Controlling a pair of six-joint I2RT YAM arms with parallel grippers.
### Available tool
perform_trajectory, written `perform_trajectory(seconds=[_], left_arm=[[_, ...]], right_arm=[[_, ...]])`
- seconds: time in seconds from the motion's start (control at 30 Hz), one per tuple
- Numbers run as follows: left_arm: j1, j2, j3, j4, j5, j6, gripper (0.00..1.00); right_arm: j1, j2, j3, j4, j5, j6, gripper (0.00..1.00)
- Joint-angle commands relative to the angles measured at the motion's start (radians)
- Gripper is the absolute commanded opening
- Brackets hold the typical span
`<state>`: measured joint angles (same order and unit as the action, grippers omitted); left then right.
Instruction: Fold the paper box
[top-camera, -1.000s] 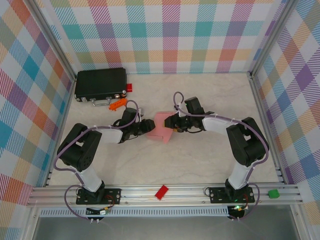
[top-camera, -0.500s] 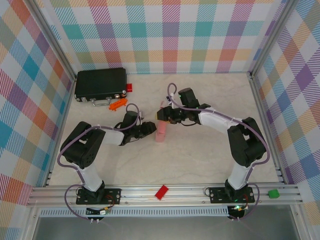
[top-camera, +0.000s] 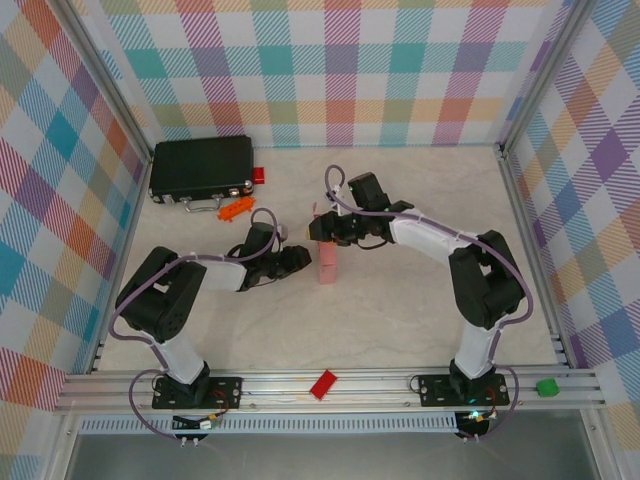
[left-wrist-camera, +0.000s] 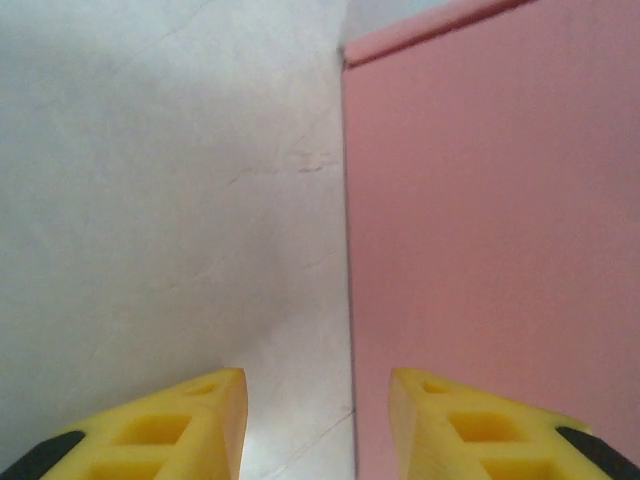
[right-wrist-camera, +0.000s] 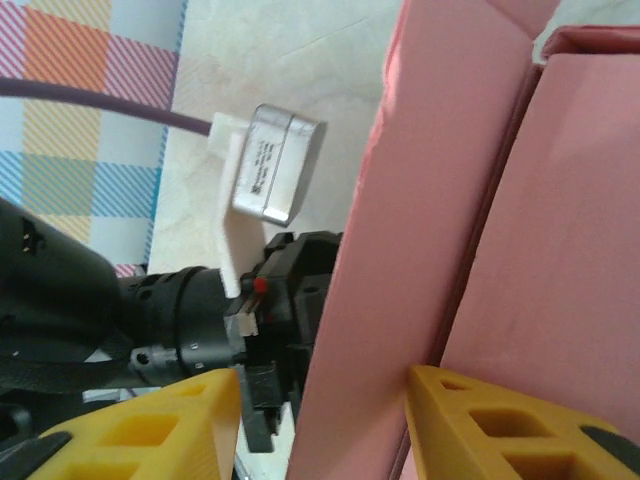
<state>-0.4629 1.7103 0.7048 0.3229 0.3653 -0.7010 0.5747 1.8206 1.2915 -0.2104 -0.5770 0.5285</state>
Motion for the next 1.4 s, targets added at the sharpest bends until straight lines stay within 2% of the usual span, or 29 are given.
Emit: perform_trajectory(seconds=[0.0,0.23,0.43,0.6,0.9,1.1,1.37], left_arm=[[0.001,-0.057,0.039,-0.153,-0.039,0.055,0.42],[0.002,-0.132,0.095,-0.282,-0.086,0.113,0.46],[0.001,-0.177,0.119,-0.340,-0.109,0.122,0.54],[-0.002,-0.239,0.119,-0.371,-0.143,0.119,0.64],[-0.005,-0.312,0.144,-0.373,-0.114,0.113,0.75],[-0.019,-0.317,0.207,-0.426,-0.103,0.128,0.88],[-0.034,-0.266,0.324,-0.559,-0.118,0.214,0.94]], right_arm=[[-0.004,-0.055,0.042,-0.084,0.070,-0.059,0.49],[-0.005,-0.102,0.082,-0.144,0.120,-0.096,0.53],[-0.033,-0.174,0.036,-0.211,0.329,-0.068,0.54],[-0.102,-0.230,-0.087,-0.236,0.422,-0.019,0.53],[-0.078,-0.173,-0.279,-0.134,0.299,-0.008,0.48],[-0.020,-0.096,-0.289,-0.027,0.231,0.029,0.47],[0.020,-0.006,-0.253,0.055,0.187,0.078,0.47]])
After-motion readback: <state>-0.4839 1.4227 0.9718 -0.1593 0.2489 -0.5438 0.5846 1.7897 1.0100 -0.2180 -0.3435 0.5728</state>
